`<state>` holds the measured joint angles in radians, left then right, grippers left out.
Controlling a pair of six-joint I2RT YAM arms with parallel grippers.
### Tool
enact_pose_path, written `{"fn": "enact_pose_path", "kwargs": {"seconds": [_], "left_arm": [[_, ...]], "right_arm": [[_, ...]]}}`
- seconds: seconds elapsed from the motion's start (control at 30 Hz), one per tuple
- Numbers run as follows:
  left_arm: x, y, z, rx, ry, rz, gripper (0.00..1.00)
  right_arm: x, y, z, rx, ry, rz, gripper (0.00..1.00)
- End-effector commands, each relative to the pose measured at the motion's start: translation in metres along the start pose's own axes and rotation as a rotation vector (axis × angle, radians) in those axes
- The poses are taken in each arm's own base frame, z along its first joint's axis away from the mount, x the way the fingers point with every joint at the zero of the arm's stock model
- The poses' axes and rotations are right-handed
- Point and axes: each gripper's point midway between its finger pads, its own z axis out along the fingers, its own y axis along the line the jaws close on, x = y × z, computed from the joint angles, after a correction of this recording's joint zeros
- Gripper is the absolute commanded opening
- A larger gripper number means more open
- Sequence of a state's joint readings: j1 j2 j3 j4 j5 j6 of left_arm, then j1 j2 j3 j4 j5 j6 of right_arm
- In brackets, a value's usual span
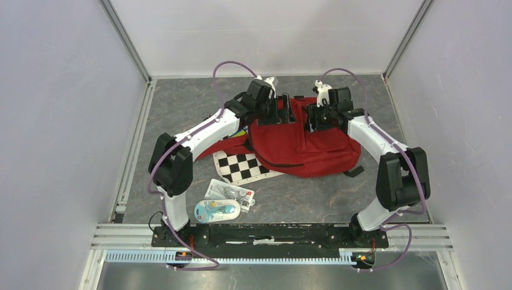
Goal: Pack the student bag
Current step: Unzip the student bag at the center of the board.
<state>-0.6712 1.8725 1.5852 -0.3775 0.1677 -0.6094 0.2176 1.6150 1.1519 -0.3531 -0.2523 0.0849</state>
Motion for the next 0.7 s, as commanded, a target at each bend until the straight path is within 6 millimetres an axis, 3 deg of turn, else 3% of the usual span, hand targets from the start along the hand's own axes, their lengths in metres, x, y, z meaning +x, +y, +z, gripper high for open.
{"fn": "enact_pose_path", "kwargs": {"seconds": [0.0, 0.17, 0.5, 0.67], "left_arm": [[-0.021, -0.033, 0.011, 0.122, -0.042, -0.076, 0.99], [-0.017, -0.037, 0.029, 0.155, -0.019, -0.112, 1.00], [0.011, -0.027, 0.062, 0.085, 0.077, -0.049, 0.99], [0.019, -0.011, 0.059, 0.021, 0.082, -0.015, 0.83]], "right_arm": [[-0.033, 0.048, -0.007, -0.147, -0.087, -0.024, 0.57], [-0.028, 0.049, -0.008, -0.133, -0.083, -0.023, 0.57], [-0.021, 0.045, -0.014, -0.105, -0.086, -0.023, 0.57], [-0.021, 0.039, -0.020, -0.066, -0.100, -0.033, 0.57]]}}
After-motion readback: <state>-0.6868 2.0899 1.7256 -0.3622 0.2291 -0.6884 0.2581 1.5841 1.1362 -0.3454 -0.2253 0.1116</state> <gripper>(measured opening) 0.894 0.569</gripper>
